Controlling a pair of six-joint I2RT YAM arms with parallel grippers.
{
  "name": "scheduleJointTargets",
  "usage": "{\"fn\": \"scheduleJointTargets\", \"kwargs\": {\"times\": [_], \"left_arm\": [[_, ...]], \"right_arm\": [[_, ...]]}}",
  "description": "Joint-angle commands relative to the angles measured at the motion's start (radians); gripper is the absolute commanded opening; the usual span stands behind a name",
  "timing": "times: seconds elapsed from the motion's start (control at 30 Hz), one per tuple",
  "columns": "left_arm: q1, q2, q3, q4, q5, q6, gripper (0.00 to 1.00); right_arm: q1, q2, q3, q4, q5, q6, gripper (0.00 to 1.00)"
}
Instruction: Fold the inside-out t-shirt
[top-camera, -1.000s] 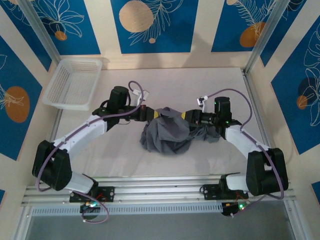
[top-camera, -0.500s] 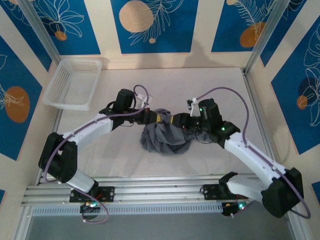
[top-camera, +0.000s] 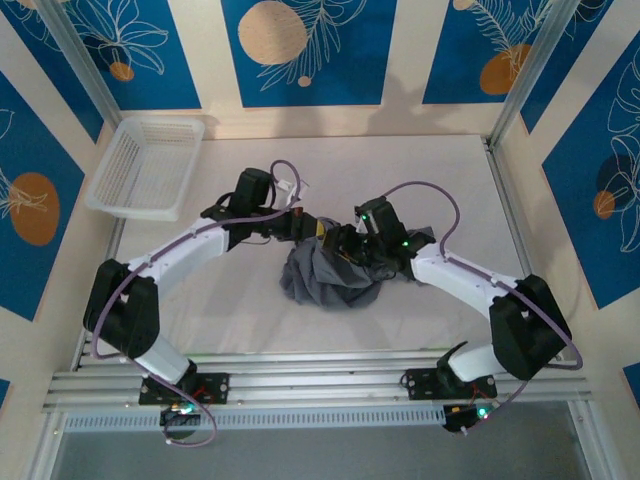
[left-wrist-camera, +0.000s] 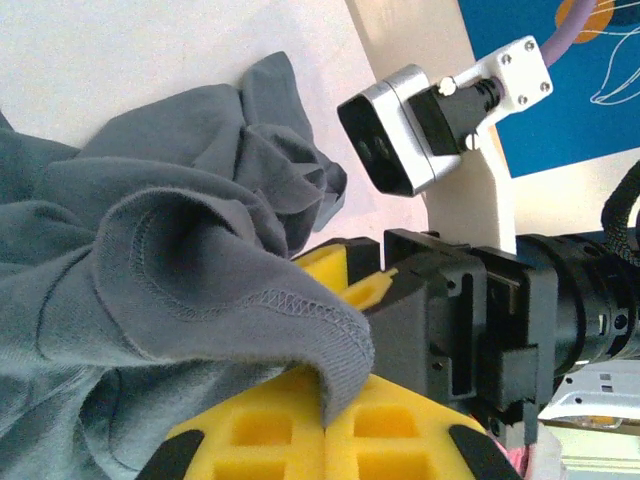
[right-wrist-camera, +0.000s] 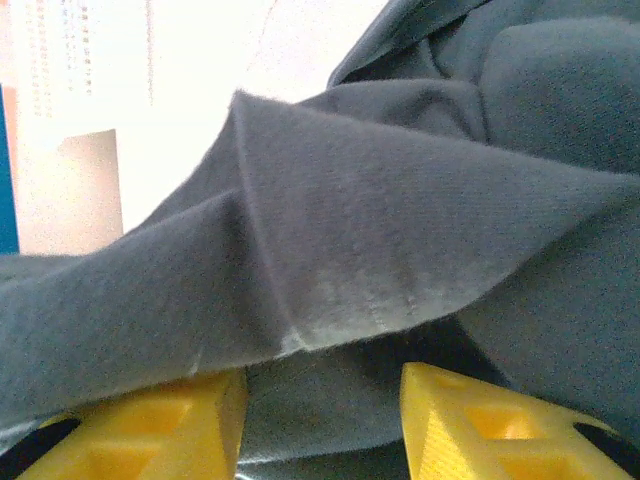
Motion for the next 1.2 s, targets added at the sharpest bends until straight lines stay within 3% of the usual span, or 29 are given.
{"fn": "scheduleJointTargets", "kwargs": {"times": [0.0,0.1,0.3,0.47,0.57,0.73,0.8,1.07,1.17], "left_arm": [[-0.008,0.014,0.036,-0.024,0.029,0.030,0.00],[-0.008,0.026,0.053,-0.029,0.040,0.036,0.00],[-0.005,0.029,0.076,-0.058,0.048,0.062,0.00],[-0.005,0.024,0.063,-0.049,0.041,0.061,0.00],[-0.005,0.027,0.063,-0.043,0.041,0.059,0.00],[0.002,0.033,0.064,-0.055,0.035,0.070,0.00],[0.006,0.037,0.061,-0.058,0.033,0.073,0.00],[0.064,0.098,0.134,-0.257,-0.105,0.189,0.00],[0.126,0.097,0.147,-0.279,-0.142,0.219,0.00]], "right_arm": [[-0.001,0.035,0.015,0.011,0.110,0.037,0.47],[-0.003,0.084,0.066,-0.069,0.188,0.055,0.48],[-0.001,0.177,0.156,-0.090,0.164,-0.006,0.57],[-0.013,0.217,0.207,-0.144,0.181,-0.018,0.58],[-0.034,0.250,0.247,-0.213,0.191,0.002,0.47],[-0.065,0.236,0.270,-0.281,0.175,-0.012,0.09],[-0.078,0.200,0.259,-0.293,0.137,-0.028,0.00],[-0.201,0.007,0.190,-0.401,-0.200,-0.221,0.00],[-0.276,-0.080,0.178,-0.520,-0.255,-0.332,0.00]]}}
